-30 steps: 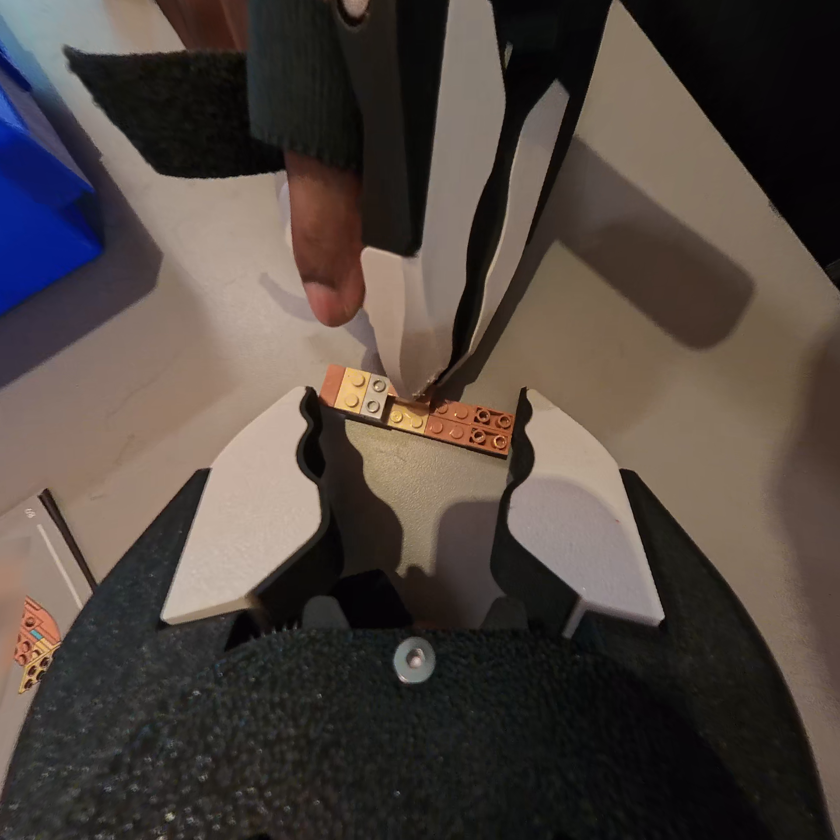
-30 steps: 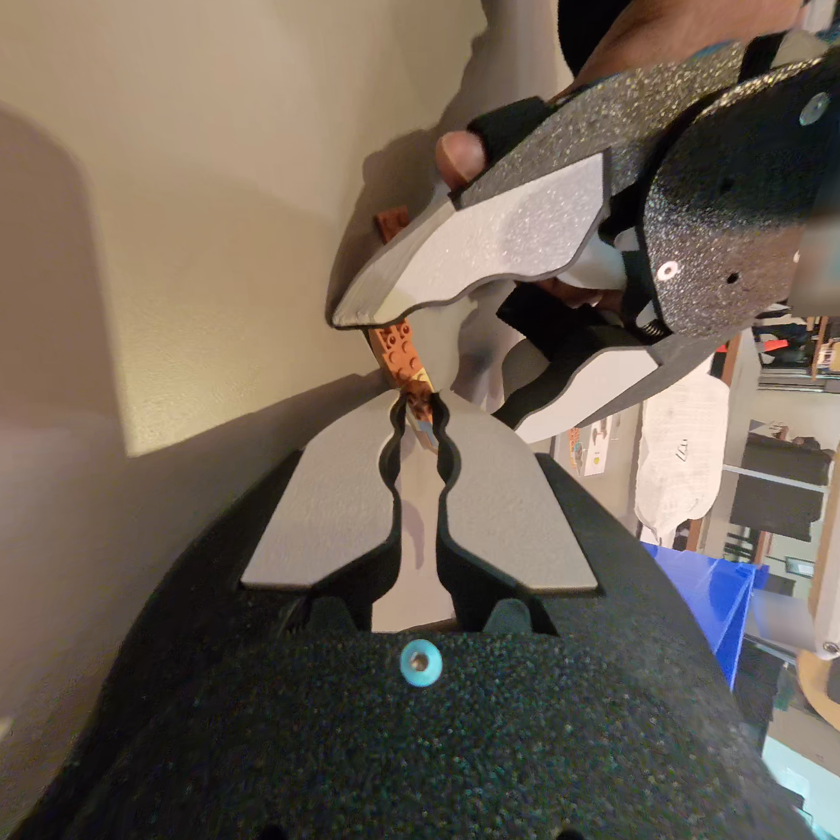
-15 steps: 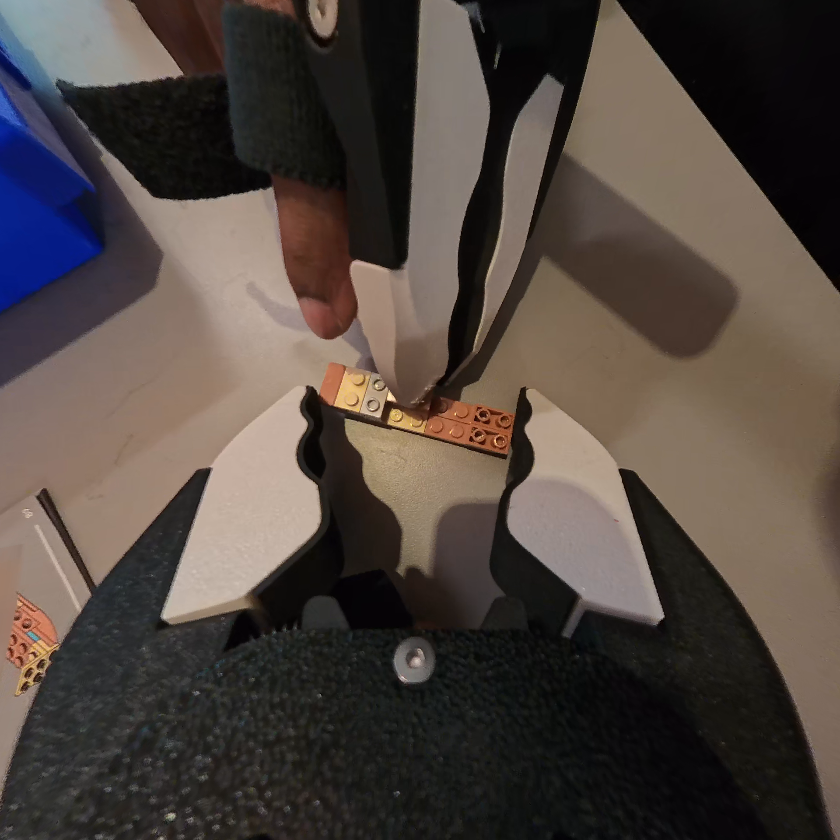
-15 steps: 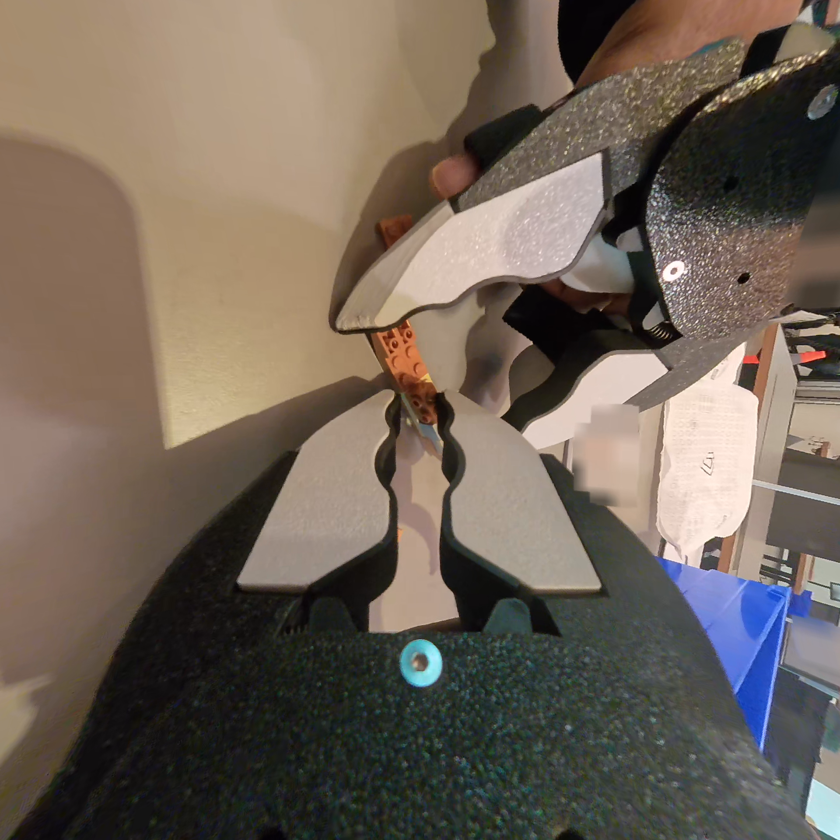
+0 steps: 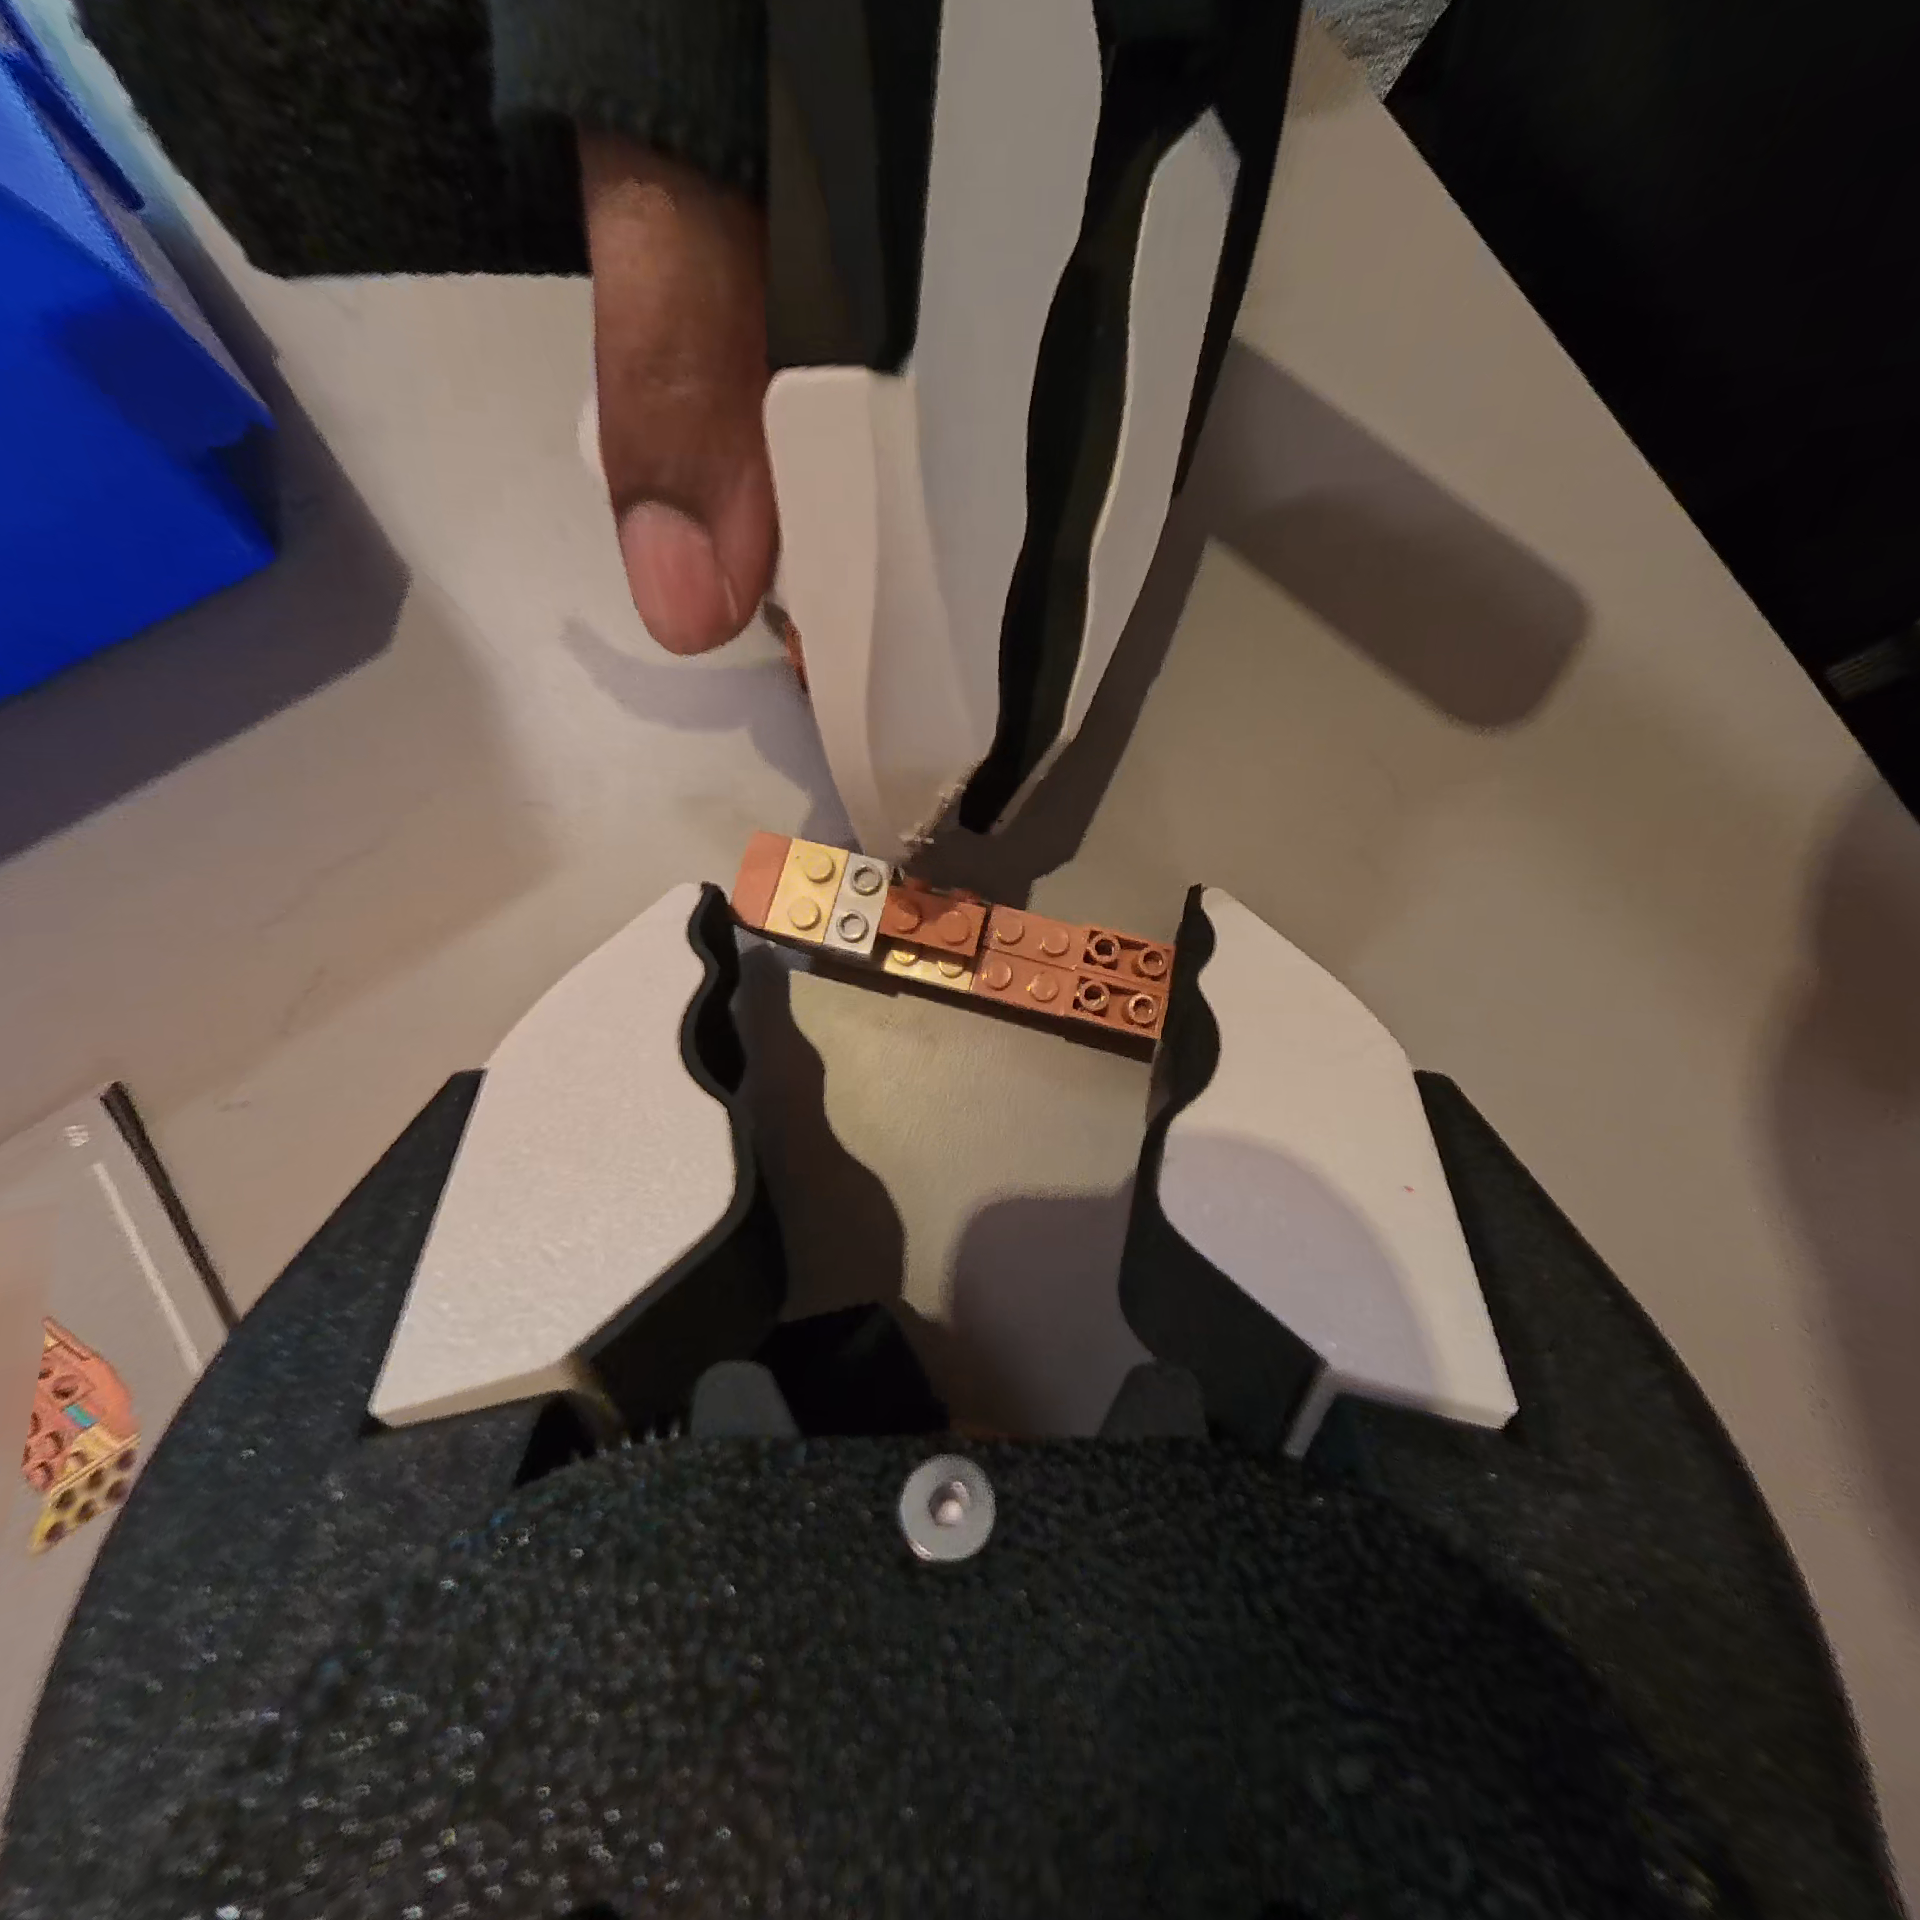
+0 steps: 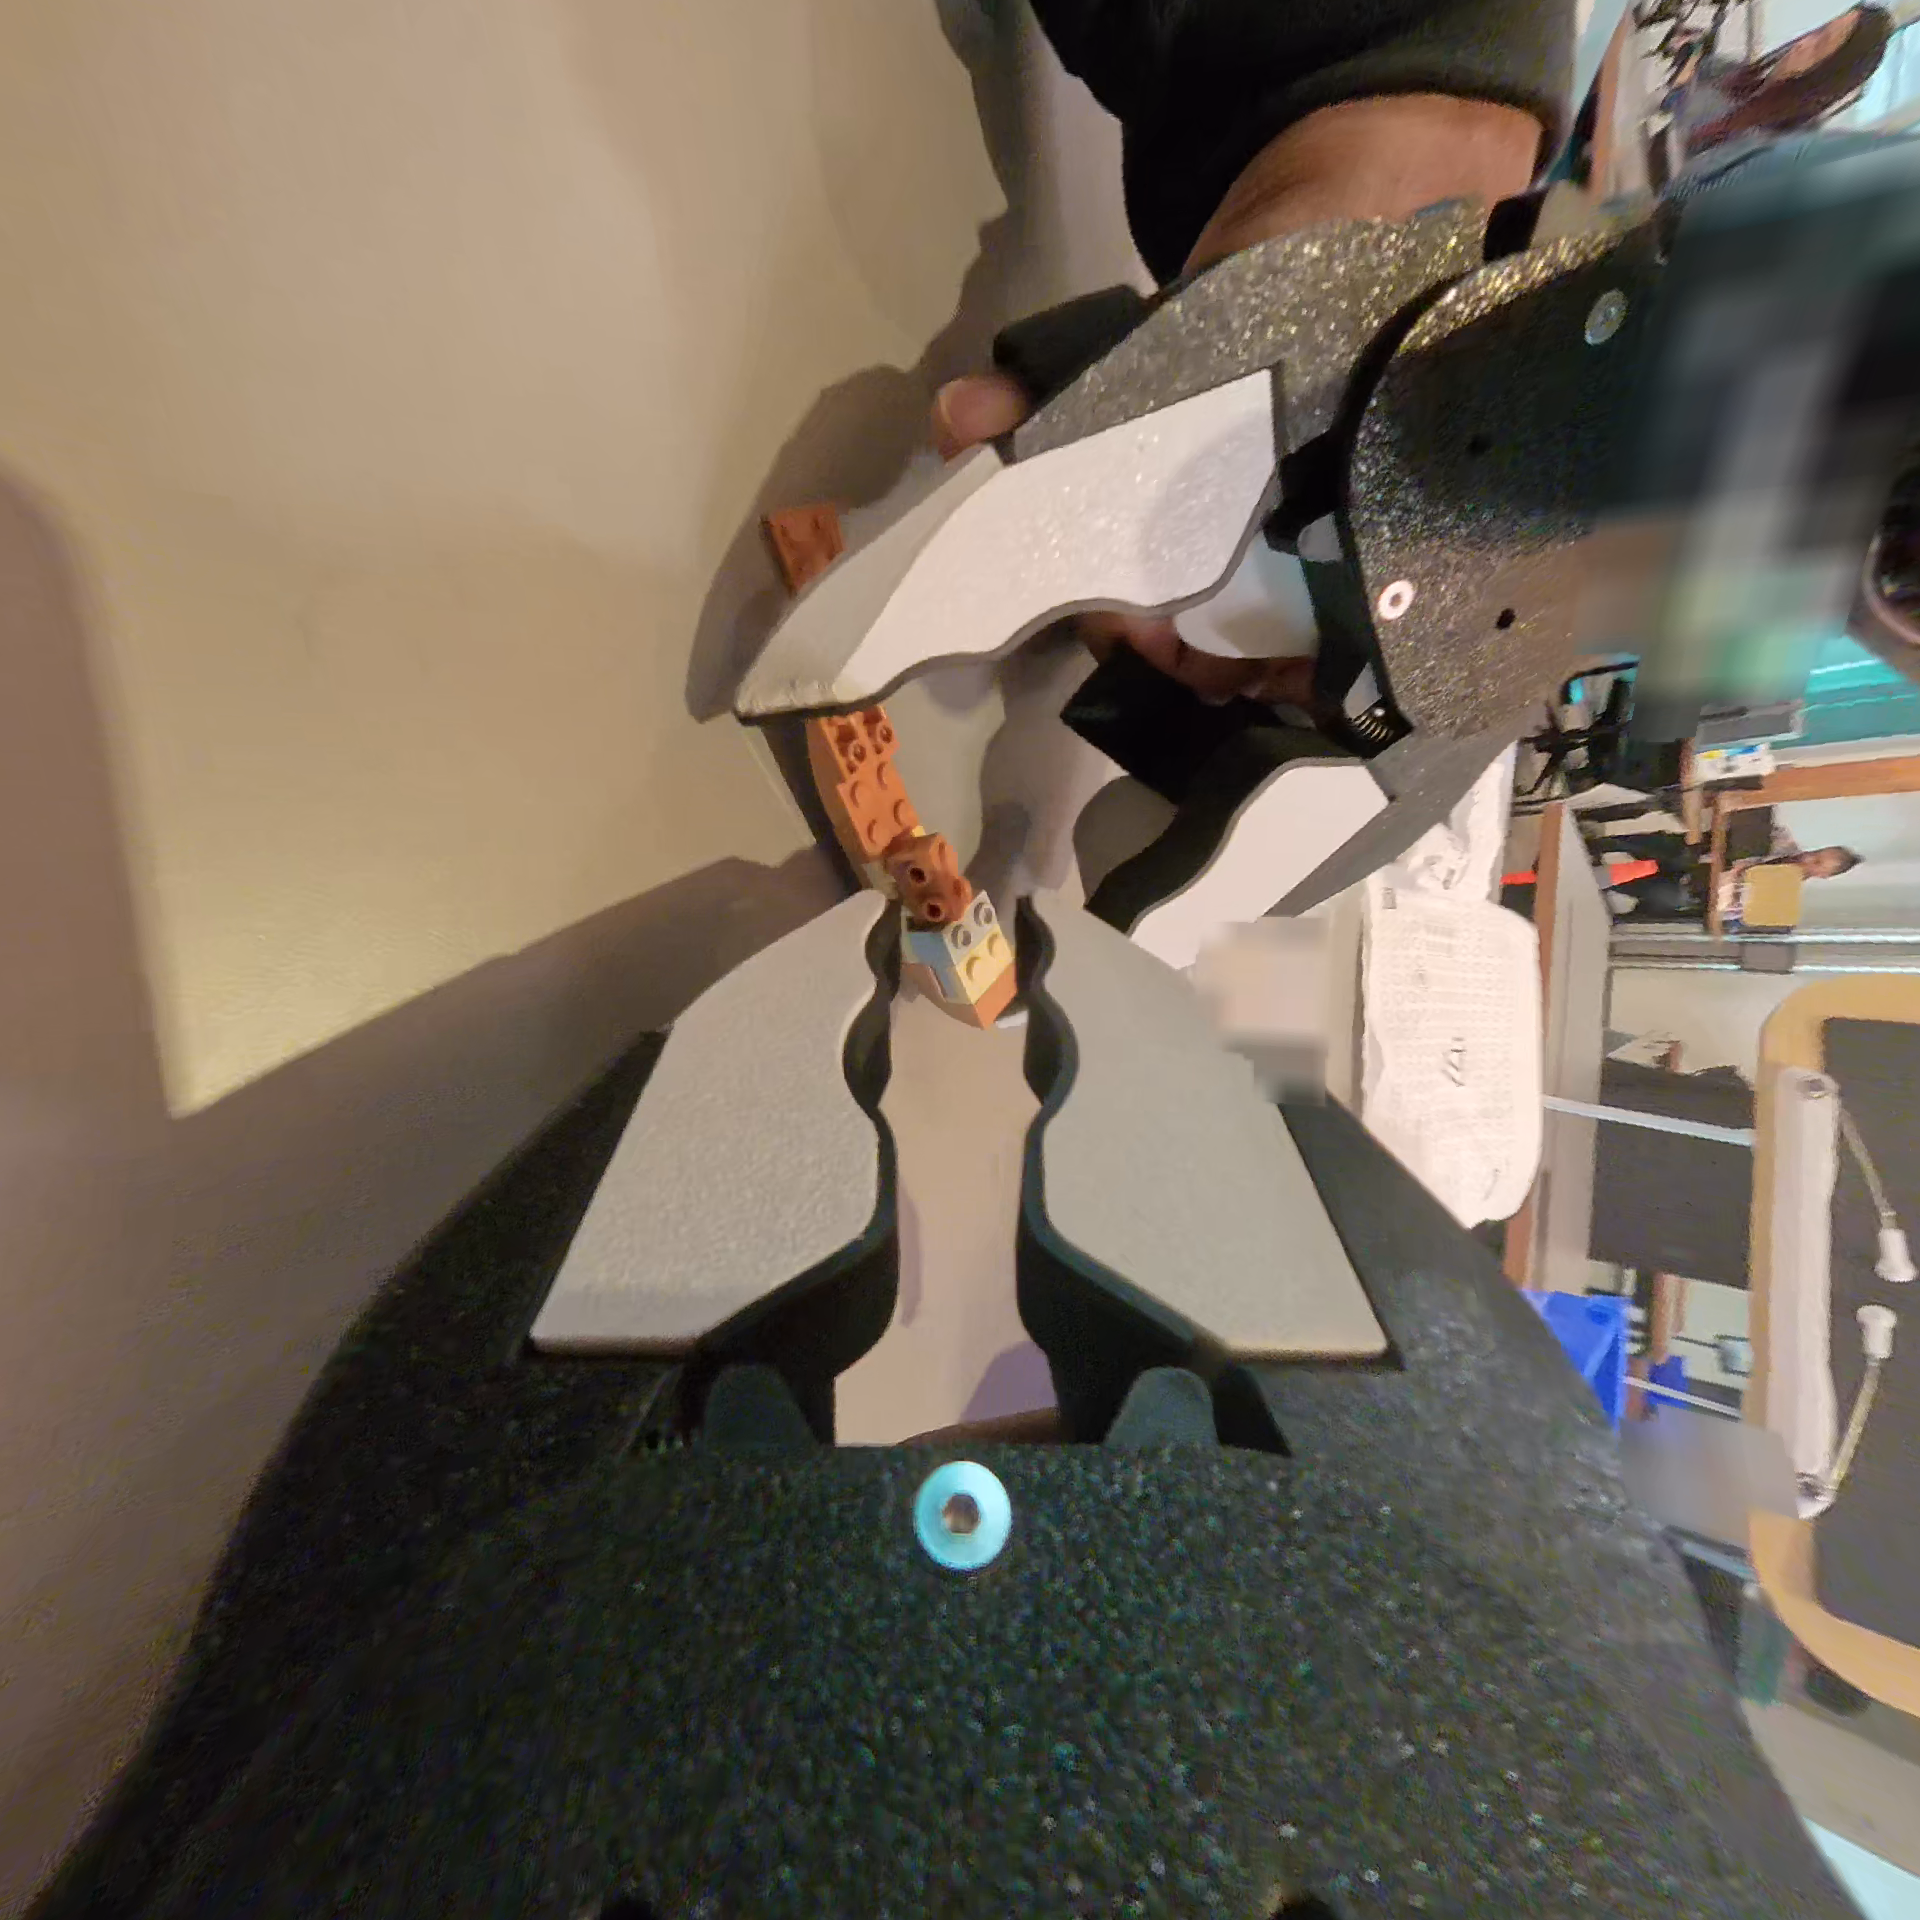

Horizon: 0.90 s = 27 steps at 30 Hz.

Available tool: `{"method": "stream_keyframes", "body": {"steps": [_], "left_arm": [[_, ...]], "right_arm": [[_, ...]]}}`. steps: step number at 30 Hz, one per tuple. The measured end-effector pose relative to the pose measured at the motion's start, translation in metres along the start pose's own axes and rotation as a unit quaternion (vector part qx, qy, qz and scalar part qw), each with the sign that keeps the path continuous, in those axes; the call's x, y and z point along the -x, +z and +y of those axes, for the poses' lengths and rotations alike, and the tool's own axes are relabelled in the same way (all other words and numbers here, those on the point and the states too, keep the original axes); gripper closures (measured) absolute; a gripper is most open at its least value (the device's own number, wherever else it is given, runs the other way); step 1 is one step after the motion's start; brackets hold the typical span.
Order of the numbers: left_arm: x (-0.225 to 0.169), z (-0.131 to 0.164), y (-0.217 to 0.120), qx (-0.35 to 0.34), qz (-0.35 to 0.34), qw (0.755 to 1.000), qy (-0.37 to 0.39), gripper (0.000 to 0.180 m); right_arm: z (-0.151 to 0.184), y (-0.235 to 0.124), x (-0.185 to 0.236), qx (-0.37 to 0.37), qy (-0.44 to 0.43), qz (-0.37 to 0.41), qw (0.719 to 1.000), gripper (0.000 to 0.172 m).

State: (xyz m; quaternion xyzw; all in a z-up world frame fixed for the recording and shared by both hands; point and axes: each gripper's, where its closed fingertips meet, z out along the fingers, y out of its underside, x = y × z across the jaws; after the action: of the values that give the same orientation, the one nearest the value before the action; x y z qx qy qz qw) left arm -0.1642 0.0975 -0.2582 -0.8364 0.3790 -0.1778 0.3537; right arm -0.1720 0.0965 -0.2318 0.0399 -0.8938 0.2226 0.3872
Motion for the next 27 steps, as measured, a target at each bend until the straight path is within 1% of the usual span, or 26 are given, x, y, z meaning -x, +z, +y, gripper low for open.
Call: {"method": "stream_keyframes", "body": {"steps": [6, 11, 13, 18, 20, 27], "left_arm": [[0.000, -0.013, -0.016, -0.015, 0.000, 1.000, -0.004, 0.100], [-0.004, -0.022, -0.023, -0.017, 0.002, 1.000, -0.006, 0.100], [-0.007, -0.024, -0.024, -0.019, 0.005, 1.000, -0.010, 0.100], [-0.008, -0.031, -0.028, -0.044, 0.017, 0.999, -0.028, 0.100], [-0.008, -0.034, -0.031, -0.060, 0.024, 0.997, -0.039, 0.100], [-0.009, -0.036, -0.031, -0.085, 0.046, 0.994, -0.057, 0.100]], "right_arm": [[-0.008, 0.000, -0.011, -0.016, -0.048, 0.041, 0.998, 0.136], [-0.011, 0.003, -0.015, -0.012, -0.085, 0.076, 0.993, 0.131], [-0.014, 0.003, -0.018, -0.014, -0.092, 0.089, 0.992, 0.132], [-0.016, 0.001, -0.021, -0.018, -0.106, 0.107, 0.988, 0.149], [-0.017, 0.000, -0.023, -0.021, -0.107, 0.116, 0.987, 0.149], [-0.018, -0.002, -0.023, -0.029, -0.098, 0.106, 0.989, 0.150]]}}
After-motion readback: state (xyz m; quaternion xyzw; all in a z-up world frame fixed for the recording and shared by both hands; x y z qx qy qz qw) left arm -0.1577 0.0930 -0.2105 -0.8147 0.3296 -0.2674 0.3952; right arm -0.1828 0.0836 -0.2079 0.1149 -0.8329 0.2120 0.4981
